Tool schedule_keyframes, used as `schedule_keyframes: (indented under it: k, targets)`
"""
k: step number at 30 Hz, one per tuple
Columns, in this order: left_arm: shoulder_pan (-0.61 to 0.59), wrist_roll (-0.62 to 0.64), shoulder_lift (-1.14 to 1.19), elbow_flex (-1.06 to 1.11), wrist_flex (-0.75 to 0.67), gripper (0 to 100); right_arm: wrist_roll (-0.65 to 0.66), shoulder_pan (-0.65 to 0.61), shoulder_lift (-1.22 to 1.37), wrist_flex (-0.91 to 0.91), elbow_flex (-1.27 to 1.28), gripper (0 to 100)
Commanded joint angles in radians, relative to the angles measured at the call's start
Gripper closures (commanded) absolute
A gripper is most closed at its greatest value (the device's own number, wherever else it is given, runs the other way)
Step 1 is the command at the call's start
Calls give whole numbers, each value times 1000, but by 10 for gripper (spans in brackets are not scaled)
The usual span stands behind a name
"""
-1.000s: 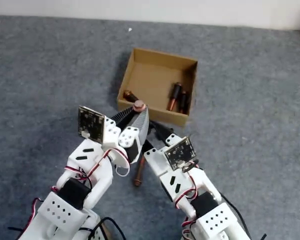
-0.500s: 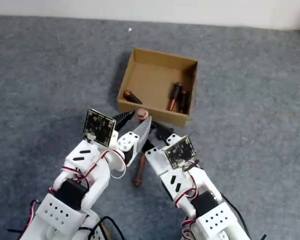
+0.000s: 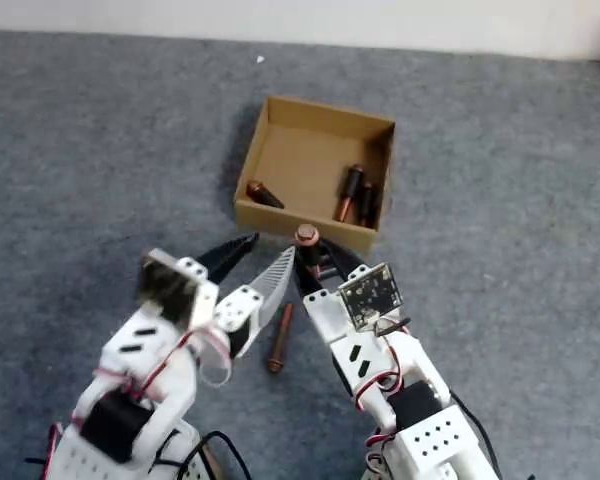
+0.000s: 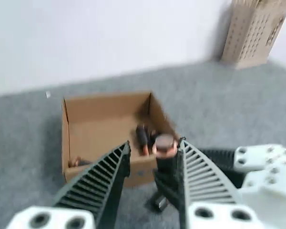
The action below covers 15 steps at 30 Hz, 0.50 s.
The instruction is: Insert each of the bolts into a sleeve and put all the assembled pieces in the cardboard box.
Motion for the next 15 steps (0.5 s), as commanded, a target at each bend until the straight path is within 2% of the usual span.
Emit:
schedule_keyframes:
  k: [1, 9, 15]
  targets:
    - [-31, -12, -185, 7, 55, 822, 0, 15, -18, 18, 93, 993]
    - [-291, -11, -150, 90, 55, 822, 0, 113, -18, 183, 71, 993]
    - [-410, -12, -150, 226, 54, 822, -18, 180, -15, 377, -54, 993]
